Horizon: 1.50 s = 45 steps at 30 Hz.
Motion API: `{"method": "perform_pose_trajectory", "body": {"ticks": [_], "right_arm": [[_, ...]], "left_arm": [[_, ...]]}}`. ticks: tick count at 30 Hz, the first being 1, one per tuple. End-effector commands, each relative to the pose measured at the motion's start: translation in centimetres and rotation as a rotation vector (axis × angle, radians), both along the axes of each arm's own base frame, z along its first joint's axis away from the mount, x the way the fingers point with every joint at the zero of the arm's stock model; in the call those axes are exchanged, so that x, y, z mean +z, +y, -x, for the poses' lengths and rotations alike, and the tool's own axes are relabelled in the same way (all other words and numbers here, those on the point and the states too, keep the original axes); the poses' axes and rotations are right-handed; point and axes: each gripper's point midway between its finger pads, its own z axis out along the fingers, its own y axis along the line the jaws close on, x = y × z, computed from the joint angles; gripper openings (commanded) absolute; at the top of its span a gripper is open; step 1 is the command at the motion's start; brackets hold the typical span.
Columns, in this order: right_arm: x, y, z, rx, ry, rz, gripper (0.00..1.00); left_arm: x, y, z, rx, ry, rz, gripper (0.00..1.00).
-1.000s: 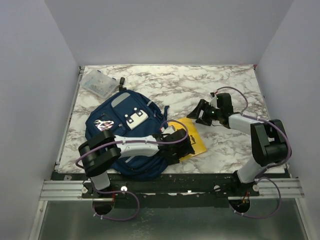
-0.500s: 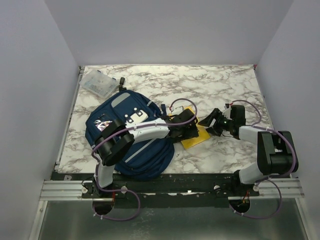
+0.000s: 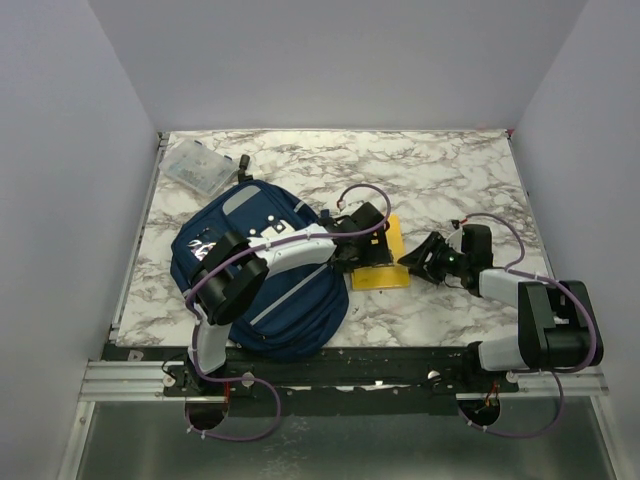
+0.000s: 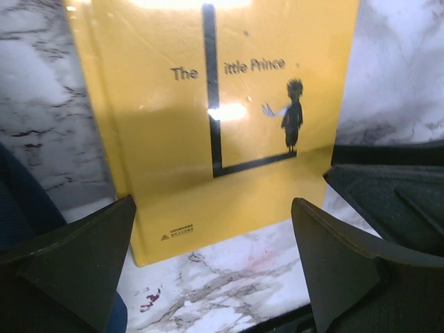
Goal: Pack the student bag
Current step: Pick up the book from the center of the board.
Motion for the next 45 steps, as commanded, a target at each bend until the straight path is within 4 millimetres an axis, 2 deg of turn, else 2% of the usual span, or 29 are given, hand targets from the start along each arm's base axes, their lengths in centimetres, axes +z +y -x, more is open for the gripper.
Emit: {"method": "perform_pose_trajectory", "body": {"ticks": [1, 3, 6, 11, 16, 20, 23, 29, 35, 38, 40, 45], "right_arm": [[-1.1, -1.4, 0.4, -0.016, 0.024, 0.106, 0.59], [-0.8, -1.5, 0.3, -0.013, 0.009, 0.120, 0.59], [-0.9, -1.7, 0.2, -0.002, 0.002, 0.138, 0.60], [-0.7, -0.9, -0.1, 0.017, -0.009, 0.093, 0.60], [-0.5, -0.7, -0.5, 0.008, -0.011, 0.070, 0.58], [-0.2, -0.3, -0.9, 0.027, -0.024, 0.045, 0.47], [-0.5, -0.2, -1.3, 0.019, -0.026, 0.040, 0.46], [-1.1, 0.5, -1.6, 0.032, -0.005, 0.032, 0.46], [-1.3, 0.6, -1.8, 0.040, 0.007, 0.031, 0.45], [-1.7, 1.0, -1.6, 0.057, 0.029, 0.006, 0.45], [-2.1, 1.2, -1.5, 0.063, 0.044, -0.008, 0.45], [-2.6, 1.9, -0.8, 0.097, 0.053, -0.053, 0.43]], "left_arm": [[-2.1, 5.5, -0.7, 0.181, -0.035, -0.205, 0.96], [-1.6, 6.3, -1.3, 0.199, -0.079, -0.232, 0.97], [-1.4, 6.5, -2.2, 0.188, -0.095, -0.253, 0.97], [-0.8, 6.1, -3.0, 0.136, -0.121, -0.267, 0.95], [1.6, 5.0, -4.1, -0.009, -0.193, -0.265, 0.96], [0.7, 5.3, -5.4, -0.050, -0.168, -0.271, 0.98], [-0.5, 5.8, -6.4, -0.017, -0.136, -0.270, 0.98], [-1.6, 2.7, -5.6, -0.061, 0.000, -0.143, 0.97], [-2.1, -0.8, -3.9, -0.126, 0.150, 0.022, 0.97], [-0.5, -2.9, -2.8, -0.200, 0.180, 0.157, 0.94], [1.3, -3.9, -2.4, -0.222, 0.173, 0.233, 0.89], [7.9, -5.0, -0.7, -0.271, 0.083, 0.373, 0.87]]}}
